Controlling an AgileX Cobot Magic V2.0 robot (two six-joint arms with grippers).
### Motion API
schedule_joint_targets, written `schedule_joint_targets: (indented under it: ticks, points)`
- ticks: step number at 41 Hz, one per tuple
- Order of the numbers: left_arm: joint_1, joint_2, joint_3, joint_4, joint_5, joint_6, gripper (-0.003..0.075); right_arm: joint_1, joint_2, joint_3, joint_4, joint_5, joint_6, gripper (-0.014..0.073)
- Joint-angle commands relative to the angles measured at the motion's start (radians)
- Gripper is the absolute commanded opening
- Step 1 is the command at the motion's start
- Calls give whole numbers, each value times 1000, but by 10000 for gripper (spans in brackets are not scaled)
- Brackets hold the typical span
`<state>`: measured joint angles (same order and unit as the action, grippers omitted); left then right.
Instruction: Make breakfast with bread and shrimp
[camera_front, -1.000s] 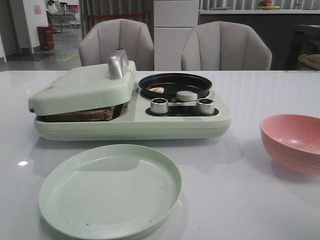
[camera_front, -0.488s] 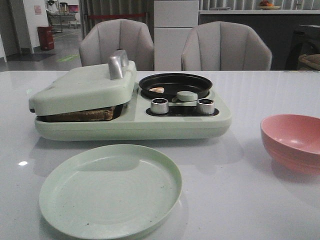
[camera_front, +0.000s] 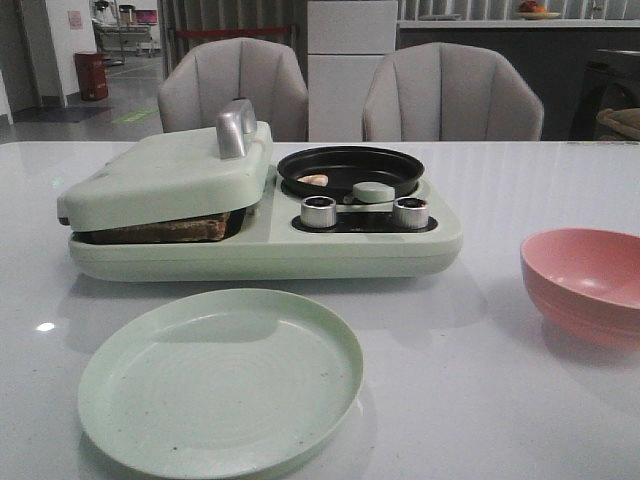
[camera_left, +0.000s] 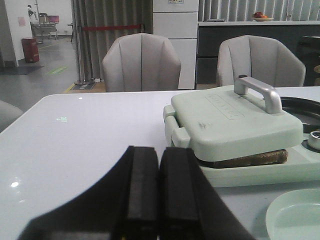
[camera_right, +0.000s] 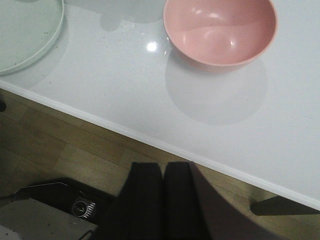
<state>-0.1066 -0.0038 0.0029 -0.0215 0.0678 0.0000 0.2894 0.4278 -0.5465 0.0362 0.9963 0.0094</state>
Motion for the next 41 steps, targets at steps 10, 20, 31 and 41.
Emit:
schedule_joint_targets:
  ticks: [10, 20, 31, 41]
  points:
    - [1, -18, 28, -8, -91, -11, 99, 0, 6, -25, -2, -61, 0, 7]
    - [1, -18, 28, -8, -91, -11, 99, -72, -94, 16, -26, -144, -16, 7]
    - [1, -18, 28, -8, -91, -11, 99, -273, -314, 299, -28, -675, -16, 7]
    - [1, -18, 28, -8, -91, -11, 99, -298, -461, 514, 23, -913, -9, 7]
